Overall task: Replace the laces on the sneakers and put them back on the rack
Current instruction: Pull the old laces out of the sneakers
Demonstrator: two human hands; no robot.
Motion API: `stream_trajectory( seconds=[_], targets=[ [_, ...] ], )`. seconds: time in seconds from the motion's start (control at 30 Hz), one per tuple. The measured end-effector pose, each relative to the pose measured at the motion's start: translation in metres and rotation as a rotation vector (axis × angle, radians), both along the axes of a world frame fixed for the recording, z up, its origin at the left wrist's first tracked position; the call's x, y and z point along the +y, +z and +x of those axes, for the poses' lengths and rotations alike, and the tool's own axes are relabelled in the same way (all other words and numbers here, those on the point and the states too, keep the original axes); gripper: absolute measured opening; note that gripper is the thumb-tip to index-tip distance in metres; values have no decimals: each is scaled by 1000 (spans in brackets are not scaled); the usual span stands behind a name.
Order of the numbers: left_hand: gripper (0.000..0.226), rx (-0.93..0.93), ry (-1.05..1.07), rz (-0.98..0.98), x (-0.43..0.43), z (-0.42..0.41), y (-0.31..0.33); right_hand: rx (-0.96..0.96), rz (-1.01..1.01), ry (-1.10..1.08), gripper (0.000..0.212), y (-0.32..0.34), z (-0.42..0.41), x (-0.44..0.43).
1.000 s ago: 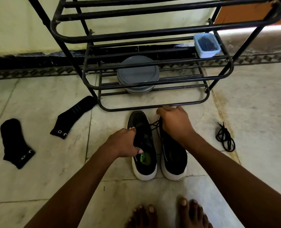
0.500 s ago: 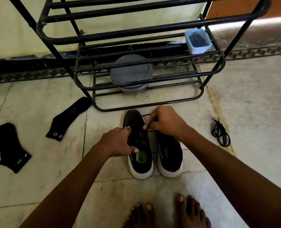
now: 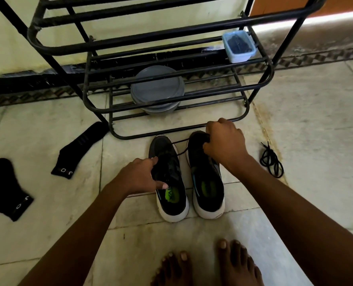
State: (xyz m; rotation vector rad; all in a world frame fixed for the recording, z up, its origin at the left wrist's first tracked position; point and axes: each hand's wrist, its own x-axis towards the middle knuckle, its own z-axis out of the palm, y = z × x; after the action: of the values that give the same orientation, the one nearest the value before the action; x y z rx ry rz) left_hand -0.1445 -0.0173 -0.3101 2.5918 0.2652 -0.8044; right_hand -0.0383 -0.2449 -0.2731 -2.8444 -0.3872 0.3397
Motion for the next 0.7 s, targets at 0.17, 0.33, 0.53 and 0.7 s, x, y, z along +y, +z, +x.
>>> stream_trajectory(
  seconds=[0.17, 0.33, 0.53, 0.7],
  targets=[
    [46, -216, 352, -393, 7, -6, -5, -41, 131, 18, 32, -9, -35, 12],
    [19, -404, 311, -301, -9, -5, -21, 107, 250, 157, 37, -34, -85, 45],
    [13, -392, 336, -267, -9, 6, -29, 232, 249, 124, 52, -59, -112, 58],
    [26, -372, 296, -284, -8, 15, -33, 308, 281, 139, 71, -60, -117, 61]
  ],
)
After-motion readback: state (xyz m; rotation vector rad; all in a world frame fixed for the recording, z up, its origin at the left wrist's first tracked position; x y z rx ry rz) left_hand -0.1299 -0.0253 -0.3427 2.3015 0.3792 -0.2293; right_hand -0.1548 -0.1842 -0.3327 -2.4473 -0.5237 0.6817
